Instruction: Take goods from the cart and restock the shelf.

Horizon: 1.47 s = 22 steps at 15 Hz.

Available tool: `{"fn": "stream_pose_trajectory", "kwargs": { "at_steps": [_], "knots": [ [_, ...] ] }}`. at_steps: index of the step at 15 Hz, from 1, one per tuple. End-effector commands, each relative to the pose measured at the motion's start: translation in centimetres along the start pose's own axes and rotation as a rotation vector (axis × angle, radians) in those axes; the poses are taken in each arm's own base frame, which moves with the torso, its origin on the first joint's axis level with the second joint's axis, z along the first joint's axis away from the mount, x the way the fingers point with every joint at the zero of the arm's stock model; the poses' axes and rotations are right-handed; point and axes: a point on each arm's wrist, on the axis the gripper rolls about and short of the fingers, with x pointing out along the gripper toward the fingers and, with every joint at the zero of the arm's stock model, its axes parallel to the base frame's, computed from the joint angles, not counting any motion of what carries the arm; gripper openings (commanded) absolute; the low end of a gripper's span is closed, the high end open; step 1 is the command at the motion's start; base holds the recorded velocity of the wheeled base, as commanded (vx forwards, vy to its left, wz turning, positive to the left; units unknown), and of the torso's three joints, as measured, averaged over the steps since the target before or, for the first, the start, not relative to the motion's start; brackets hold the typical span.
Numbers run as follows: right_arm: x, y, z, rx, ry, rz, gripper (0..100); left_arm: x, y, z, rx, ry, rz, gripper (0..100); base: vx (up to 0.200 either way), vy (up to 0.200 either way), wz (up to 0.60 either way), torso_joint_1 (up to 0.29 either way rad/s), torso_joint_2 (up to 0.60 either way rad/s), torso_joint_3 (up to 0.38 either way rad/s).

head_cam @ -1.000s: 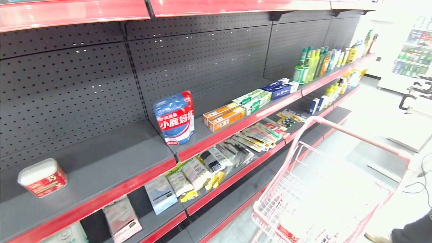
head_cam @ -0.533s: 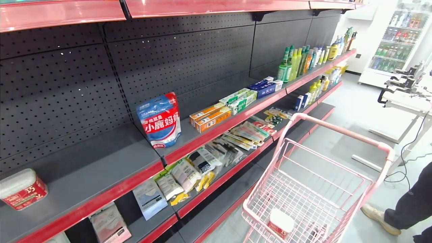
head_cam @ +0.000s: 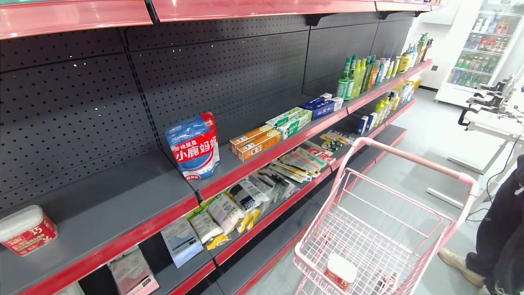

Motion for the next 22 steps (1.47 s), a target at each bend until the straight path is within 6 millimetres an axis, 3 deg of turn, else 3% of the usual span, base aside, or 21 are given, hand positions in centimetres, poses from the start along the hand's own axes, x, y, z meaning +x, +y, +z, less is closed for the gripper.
{"fn": "stream_pose_trajectory", "kwargs": {
  "at_steps": [1, 3, 5, 8, 12, 20, 22],
  "knots": [
    [12.6, -0.7, 2.2, -0.021, 0.41, -0.048, 100, 0.0, 0.0, 0.0, -0.004, 0.002, 0.002, 100, 0.0, 0.0, 0.0, 0.0, 0.0, 0.0],
    [17.2, 0.5, -2.3, -0.109, 0.691, 0.038, 100, 0.0, 0.0, 0.0, -0.001, 0.0, 0.001, 100, 0.0, 0.0, 0.0, 0.0, 0.0, 0.0],
    [19.3, 1.5, -5.9, -0.202, 0.864, 0.119, 100, 0.0, 0.0, 0.0, -0.002, 0.002, 0.001, 100, 0.0, 0.0, 0.0, 0.0, 0.0, 0.0],
    [19.9, 3.2, -7.9, -0.273, 0.956, 0.212, 100, 0.0, 0.0, 0.0, -0.004, 0.002, 0.001, 100, 0.0, 0.0, 0.0, 0.0, 0.0, 0.0],
    [21.3, 3.7, -10.1, -0.327, 1.041, 0.25, 100, 0.0, 0.0, 0.0, -0.002, 0.002, 0.001, 100, 0.0, 0.0, 0.0, 0.0, 0.0, 0.0],
    [25.9, 4.8, -15.6, -0.492, 1.002, 0.416, 100, 0.0, 0.0, 0.0, -0.001, 0.002, -0.001, 100, 0.0, 0.0, 0.0, -0.083, 0.18, 0.094],
    [26.1, 4.9, -16.4, -0.489, 1.025, 0.46, 100, 0.0, 0.0, 0.0, 0.001, 0.002, -0.001, 100, 0.0, 0.0, 0.0, -0.107, 0.22, 0.115]
  ]
}}
